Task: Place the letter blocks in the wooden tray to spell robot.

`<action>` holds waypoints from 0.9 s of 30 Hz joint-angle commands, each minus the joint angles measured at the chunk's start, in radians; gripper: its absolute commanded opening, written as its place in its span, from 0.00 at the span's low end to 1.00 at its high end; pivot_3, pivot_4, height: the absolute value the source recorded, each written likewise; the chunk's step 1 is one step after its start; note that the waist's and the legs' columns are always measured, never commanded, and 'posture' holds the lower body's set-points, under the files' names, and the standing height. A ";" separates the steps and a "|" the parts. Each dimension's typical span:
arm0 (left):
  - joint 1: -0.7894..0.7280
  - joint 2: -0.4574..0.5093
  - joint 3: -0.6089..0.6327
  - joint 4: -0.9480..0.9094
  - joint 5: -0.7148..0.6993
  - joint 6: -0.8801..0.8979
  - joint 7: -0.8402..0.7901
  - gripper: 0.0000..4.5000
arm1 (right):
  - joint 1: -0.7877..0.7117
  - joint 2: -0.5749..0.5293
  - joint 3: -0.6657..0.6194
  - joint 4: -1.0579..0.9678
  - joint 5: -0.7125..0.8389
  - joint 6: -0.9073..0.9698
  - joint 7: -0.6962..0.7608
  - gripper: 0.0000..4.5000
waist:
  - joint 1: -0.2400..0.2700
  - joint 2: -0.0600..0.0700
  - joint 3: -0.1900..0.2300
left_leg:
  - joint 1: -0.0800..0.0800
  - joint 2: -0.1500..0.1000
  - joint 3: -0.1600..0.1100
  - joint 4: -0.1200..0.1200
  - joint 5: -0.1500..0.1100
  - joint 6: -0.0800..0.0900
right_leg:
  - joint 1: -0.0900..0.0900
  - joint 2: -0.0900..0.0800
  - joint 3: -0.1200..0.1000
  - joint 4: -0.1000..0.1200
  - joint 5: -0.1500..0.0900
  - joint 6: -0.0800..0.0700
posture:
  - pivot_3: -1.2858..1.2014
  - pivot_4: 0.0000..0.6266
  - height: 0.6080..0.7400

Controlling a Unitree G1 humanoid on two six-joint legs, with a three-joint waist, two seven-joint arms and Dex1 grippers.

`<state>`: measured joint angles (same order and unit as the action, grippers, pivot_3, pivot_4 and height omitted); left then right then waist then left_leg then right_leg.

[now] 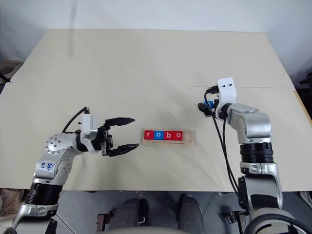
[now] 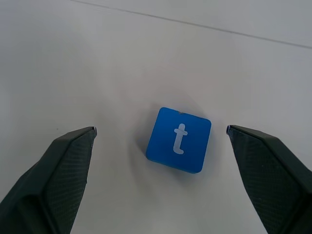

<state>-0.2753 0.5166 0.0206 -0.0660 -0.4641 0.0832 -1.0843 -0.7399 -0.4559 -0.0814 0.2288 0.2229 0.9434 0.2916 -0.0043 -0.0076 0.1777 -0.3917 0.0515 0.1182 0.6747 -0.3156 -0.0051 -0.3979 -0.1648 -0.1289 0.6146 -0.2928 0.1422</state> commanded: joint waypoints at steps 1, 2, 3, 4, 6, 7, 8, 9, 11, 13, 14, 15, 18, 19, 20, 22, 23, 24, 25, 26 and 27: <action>0.008 0.001 0.012 -0.038 -0.006 -0.014 0.007 1.00 | -0.016 0.013 -0.016 0.005 -0.027 -0.005 -0.047 0.79 | -0.002 0.000 0.000 | 0.000 0.000 0.000 0.000 0.000 0.000 | 0.000 0.000 0.000 0.000 0.000 0.000 | 0.52 0.24 1.00; 0.009 0.001 0.012 -0.041 -0.007 -0.013 0.009 1.00 | -0.014 0.017 -0.014 -0.001 -0.024 0.001 -0.044 0.71 | -0.003 0.000 0.000 | 0.000 0.000 0.000 0.000 0.000 0.000 | 0.000 0.000 0.000 0.000 0.000 0.000 | 0.52 0.24 1.00; 0.010 0.002 0.012 -0.042 -0.007 -0.012 0.010 1.00 | -0.012 0.024 -0.014 -0.008 -0.022 0.005 -0.045 0.64 | -0.003 0.000 0.000 | 0.000 0.000 0.000 0.000 0.000 0.000 | 0.000 0.000 0.000 0.000 0.000 0.000 | 0.52 0.24 1.00; 0.011 0.002 0.012 -0.044 -0.008 -0.012 0.012 1.00 | -0.010 0.029 -0.013 -0.013 -0.018 0.010 -0.042 0.55 | -0.003 0.000 0.000 | 0.000 0.000 0.000 -0.001 0.000 0.000 | 0.000 0.000 0.000 0.000 0.000 0.000 | 0.52 0.24 1.00; 0.013 0.002 0.011 -0.045 -0.009 -0.011 0.012 1.00 | -0.004 0.037 -0.013 -0.028 -0.013 0.015 -0.039 0.40 | -0.003 0.000 0.000 | 0.000 0.000 0.000 0.000 0.000 0.000 | 0.000 0.000 0.000 0.000 0.000 0.000 | 0.52 0.24 1.00; 0.013 0.002 0.010 -0.045 -0.010 -0.010 0.012 1.00 | 0.000 0.037 -0.015 -0.039 -0.010 0.021 -0.036 0.34 | -0.002 0.000 0.000 | 0.000 0.000 0.000 0.000 0.000 0.000 | 0.000 0.000 0.000 0.000 0.000 0.000 | 0.52 0.24 1.00; 0.013 0.003 0.009 -0.045 -0.011 -0.009 0.010 1.00 | 0.006 0.034 -0.018 -0.055 -0.008 0.029 -0.035 0.33 | -0.002 0.000 0.000 | 0.000 0.000 0.000 0.000 0.000 0.000 | 0.000 0.000 0.000 0.000 0.000 0.000 | 0.52 0.24 1.00; 0.010 0.002 0.009 -0.044 -0.011 -0.008 0.010 1.00 | 0.015 0.028 -0.028 -0.081 -0.003 0.044 -0.036 0.33 | -0.002 0.000 0.000 | 0.000 0.000 0.000 0.000 0.000 0.000 | 0.000 0.000 0.000 0.000 0.000 0.000 | 0.52 0.24 1.00; 0.004 0.003 0.007 -0.037 -0.012 -0.007 0.005 1.00 | 0.043 0.014 -0.050 -0.151 0.008 0.081 -0.035 0.33 | -0.002 0.000 0.000 | 0.000 0.000 0.000 -0.001 0.000 0.000 | 0.000 0.000 0.000 0.000 0.000 0.000 | 0.52 0.24 1.00; -0.001 0.003 0.006 -0.029 -0.014 -0.006 -0.002 1.00 | 0.081 0.004 -0.069 -0.237 0.022 0.132 -0.032 0.33 | -0.001 0.000 0.000 | 0.000 0.000 0.000 -0.001 0.000 0.000 | 0.000 0.000 0.000 0.000 0.000 0.000 | 0.52 0.24 1.00; -0.006 0.002 0.003 -0.021 -0.015 -0.006 -0.009 1.00 | 0.120 -0.004 -0.088 -0.318 0.037 0.186 -0.031 0.33 | 0.002 0.000 0.000 | 0.000 0.000 0.000 -0.001 0.000 0.000 | 0.000 0.000 0.000 0.000 0.000 0.000 | 0.52 0.24 1.00; -0.011 0.001 0.001 -0.015 -0.016 -0.005 -0.014 1.00 | 0.152 -0.008 -0.109 -0.386 0.052 0.233 -0.030 0.33 | 0.004 0.000 0.000 | 0.000 0.000 0.000 -0.001 0.000 0.000 | 0.000 0.000 0.000 -0.001 0.000 0.000 | 0.52 0.24 1.00; -0.021 -0.004 -0.007 0.004 -0.018 -0.004 -0.032 1.00 | 0.259 -0.008 -0.179 -0.603 0.120 0.371 -0.006 0.33 | 0.004 0.000 0.000 | -0.001 0.000 0.000 -0.002 0.000 0.000 | -0.001 0.000 0.000 -0.002 0.000 0.000 | 0.52 0.24 1.00; -0.025 -0.007 -0.009 0.011 -0.019 -0.002 -0.038 1.00 | 0.299 -0.006 -0.198 -0.675 0.140 0.407 0.002 0.33 | 0.004 0.000 0.000 | -0.001 0.000 -0.001 -0.002 0.000 0.000 | -0.001 0.000 -0.001 -0.002 0.000 0.000 | 0.52 0.24 1.00; -0.033 -0.010 -0.014 0.022 -0.018 0.000 -0.046 1.00 | 0.361 0.003 -0.224 -0.758 0.156 0.451 0.006 0.33 | 0.002 0.000 0.000 | -0.001 0.000 -0.001 -0.003 0.000 0.000 | -0.001 0.000 -0.001 -0.002 0.000 0.000 | 0.52 0.24 1.00; -0.048 -0.013 -0.019 0.041 -0.018 0.002 -0.057 1.00 | 0.443 0.020 -0.262 -0.853 0.168 0.518 0.000 0.33 | 0.001 0.001 -0.001 | 0.000 0.000 0.000 -0.003 0.000 0.000 | -0.001 0.000 0.000 -0.002 0.000 0.000 | 0.52 0.24 1.00; -0.055 -0.014 -0.022 0.049 -0.017 0.001 -0.063 1.00 | 0.466 0.031 -0.276 -0.879 0.168 0.542 -0.007 0.33 | 0.006 0.000 -0.001 | 0.001 0.000 -0.001 -0.006 0.000 0.000 | -0.001 0.000 -0.001 -0.002 0.000 0.000 | 0.52 0.24 1.00; -0.062 -0.014 -0.023 0.057 -0.015 0.000 -0.069 1.00 | 0.477 0.048 -0.290 -0.899 0.169 0.569 -0.014 0.33 | 0.005 0.000 -0.001 | 0.001 0.000 -0.002 -0.008 0.000 -0.001 | -0.001 0.000 -0.002 -0.002 -0.001 -0.001 | 0.52 0.24 1.00; -0.068 -0.015 -0.024 0.065 -0.014 -0.002 -0.074 1.00 | 0.486 0.063 -0.299 -0.918 0.173 0.591 -0.015 0.40 | 0.003 0.000 -0.001 | 0.000 0.000 -0.001 -0.008 0.000 -0.001 | -0.001 0.000 -0.001 -0.003 -0.001 -0.001 | 0.52 0.24 1.00; -0.074 -0.016 -0.025 0.070 -0.013 -0.003 -0.077 1.00 | 0.493 0.071 -0.305 -0.933 0.176 0.604 -0.016 0.49 | 0.001 0.000 -0.001 | 0.000 -0.001 0.000 -0.007 0.000 0.000 | -0.001 0.000 0.000 -0.003 0.000 -0.001 | 0.52 0.24 1.00; -0.080 -0.015 -0.026 0.076 -0.012 -0.004 -0.081 1.00 | 0.494 0.079 -0.309 -0.946 0.182 0.624 -0.009 0.53 | 0.001 0.000 -0.001 | 0.000 -0.001 0.000 -0.006 0.000 0.000 | -0.001 0.000 0.001 -0.003 0.000 0.000 | 0.52 0.24 1.00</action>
<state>-0.3427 0.5019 -0.0099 0.0171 -0.4664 0.0886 -1.1542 -0.2472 -0.3833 -0.3645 -0.6620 0.3859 1.5403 0.2796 -0.0037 -0.0076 0.1768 -0.3911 0.0510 0.1181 0.6687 -0.3155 -0.0052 -0.3991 -0.1645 -0.1283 0.6121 -0.2928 0.1421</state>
